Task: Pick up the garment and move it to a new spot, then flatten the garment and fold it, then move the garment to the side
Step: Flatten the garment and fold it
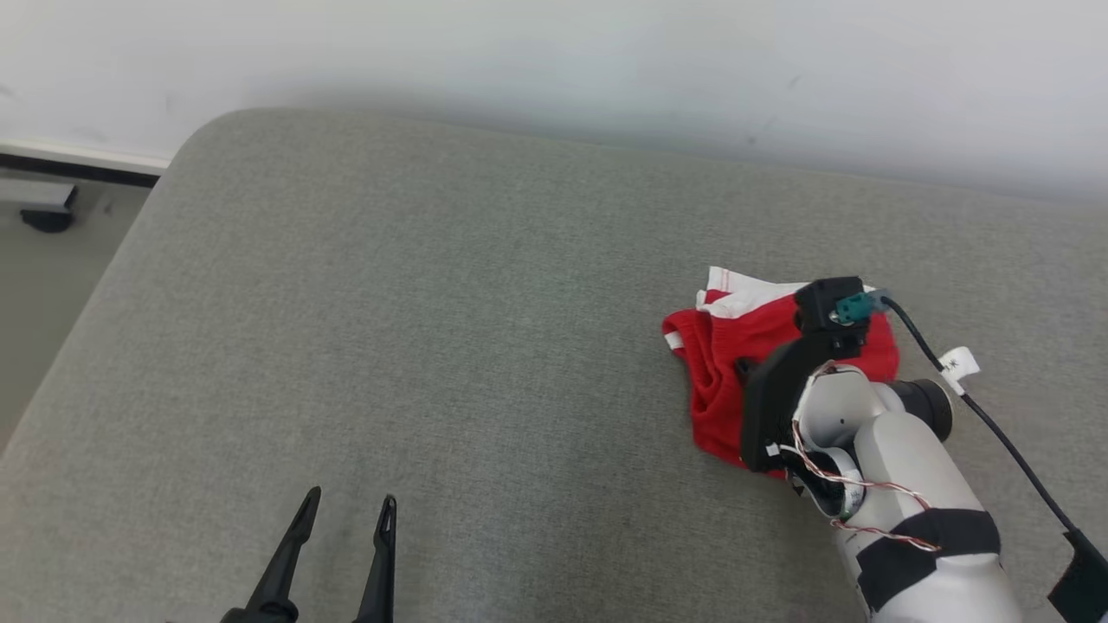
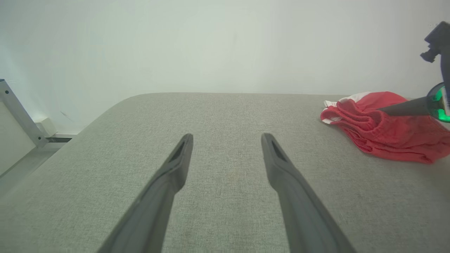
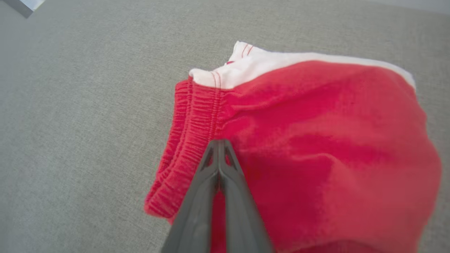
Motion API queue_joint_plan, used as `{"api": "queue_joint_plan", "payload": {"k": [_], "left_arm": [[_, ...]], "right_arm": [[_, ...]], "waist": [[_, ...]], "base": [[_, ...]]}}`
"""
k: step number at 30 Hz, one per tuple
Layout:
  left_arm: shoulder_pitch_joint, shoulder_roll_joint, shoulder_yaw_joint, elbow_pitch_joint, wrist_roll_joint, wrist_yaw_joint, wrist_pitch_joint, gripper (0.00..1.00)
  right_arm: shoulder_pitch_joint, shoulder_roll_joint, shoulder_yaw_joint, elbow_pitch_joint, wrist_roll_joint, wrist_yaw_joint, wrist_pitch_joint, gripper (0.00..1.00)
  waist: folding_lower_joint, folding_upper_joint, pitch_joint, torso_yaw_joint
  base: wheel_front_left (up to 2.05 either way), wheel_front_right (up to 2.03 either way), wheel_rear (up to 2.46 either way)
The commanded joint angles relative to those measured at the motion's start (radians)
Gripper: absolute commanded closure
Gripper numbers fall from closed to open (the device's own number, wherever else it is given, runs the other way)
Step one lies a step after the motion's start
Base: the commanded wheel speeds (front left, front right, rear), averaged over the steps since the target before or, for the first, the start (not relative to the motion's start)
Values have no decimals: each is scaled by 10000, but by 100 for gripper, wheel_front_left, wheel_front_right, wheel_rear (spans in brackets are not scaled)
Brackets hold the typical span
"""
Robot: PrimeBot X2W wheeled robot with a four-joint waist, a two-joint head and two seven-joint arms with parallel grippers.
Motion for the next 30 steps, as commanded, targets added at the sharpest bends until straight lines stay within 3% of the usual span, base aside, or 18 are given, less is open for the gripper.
{"api": "queue_joint_plan", "payload": {"k": [1,9,16,17,18,19,24,30], "left_arm": [[-67,-50,-4,44,-4,4,-47,0],[-117,-239,-41,209,25,-160,-74,0],[-83,-326,49,300,81,-235,-84,0],[-71,-327,81,311,93,-230,-85,0],[-49,-327,109,314,106,-223,-84,0],[23,-313,186,287,137,-200,-85,0],[217,-242,366,165,196,-156,-76,0],[482,-410,818,-126,56,-106,-76,0]], "right_arm": [[-242,29,114,281,85,-22,-32,100],[-1158,24,-194,1894,-250,-22,-590,100],[-1572,25,175,2747,474,-22,-1281,100],[-1584,23,268,2828,632,-22,-1314,96],[-1568,23,370,2882,795,-22,-1329,68],[-1444,24,568,2837,1201,-22,-1299,0],[-703,22,777,1841,2043,-22,-1462,0],[1197,23,342,-788,2332,-22,-2411,0]], "waist": [[-1,0,200,285],[-1,0,483,799],[-1,0,529,883],[-1,0,488,861],[-1,0,438,831],[-1,0,306,710],[-1,0,-179,205],[-1,0,-933,-672]], "base": [[0,0,0],[0,0,0],[0,0,0],[0,0,0],[0,0,0],[0,0,0],[0,0,0],[0,0,0]]}}
